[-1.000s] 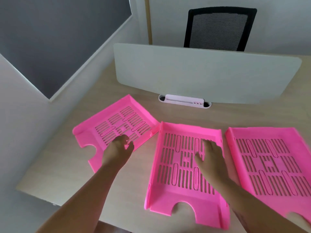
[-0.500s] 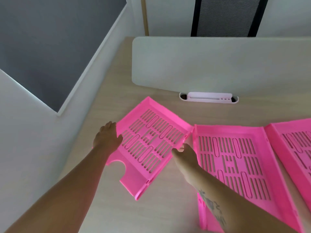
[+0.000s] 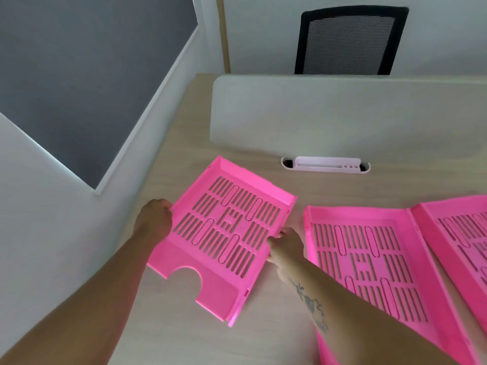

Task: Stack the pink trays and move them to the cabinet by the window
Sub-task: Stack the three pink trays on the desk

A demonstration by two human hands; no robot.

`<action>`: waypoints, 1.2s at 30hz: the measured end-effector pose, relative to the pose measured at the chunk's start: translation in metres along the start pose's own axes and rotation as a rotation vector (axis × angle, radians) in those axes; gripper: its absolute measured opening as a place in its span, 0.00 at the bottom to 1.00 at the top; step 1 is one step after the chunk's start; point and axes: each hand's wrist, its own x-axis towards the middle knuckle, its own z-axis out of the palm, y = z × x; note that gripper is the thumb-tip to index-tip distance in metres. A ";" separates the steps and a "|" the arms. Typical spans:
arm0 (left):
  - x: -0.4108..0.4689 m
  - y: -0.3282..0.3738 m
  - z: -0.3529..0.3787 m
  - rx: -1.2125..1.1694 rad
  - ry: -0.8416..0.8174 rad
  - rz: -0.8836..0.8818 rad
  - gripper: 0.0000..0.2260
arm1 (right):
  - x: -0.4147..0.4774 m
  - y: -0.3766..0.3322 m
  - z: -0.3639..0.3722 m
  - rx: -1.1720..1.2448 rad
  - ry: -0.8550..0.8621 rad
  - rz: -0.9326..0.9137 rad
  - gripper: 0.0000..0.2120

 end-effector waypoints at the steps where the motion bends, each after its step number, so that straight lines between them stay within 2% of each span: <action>1: 0.008 -0.006 -0.006 -0.009 -0.003 0.014 0.14 | 0.003 -0.002 0.011 0.013 0.015 0.000 0.09; 9: 0.044 -0.032 -0.031 -0.111 -0.043 -0.006 0.09 | 0.012 -0.028 0.049 -0.039 0.129 -0.187 0.14; 14: 0.036 -0.014 -0.033 -0.198 -0.068 -0.032 0.07 | 0.015 -0.053 0.035 -0.039 0.167 -0.285 0.18; 24: -0.018 0.046 -0.040 -0.412 -0.066 0.001 0.07 | 0.014 -0.095 -0.057 -0.075 0.170 -0.389 0.22; 31: -0.100 0.105 -0.008 -0.495 -0.029 -0.037 0.10 | -0.006 -0.078 -0.153 -0.115 0.130 -0.413 0.22; 36: -0.168 0.145 0.034 -0.533 -0.087 -0.030 0.15 | -0.019 -0.040 -0.232 -0.193 0.099 -0.397 0.24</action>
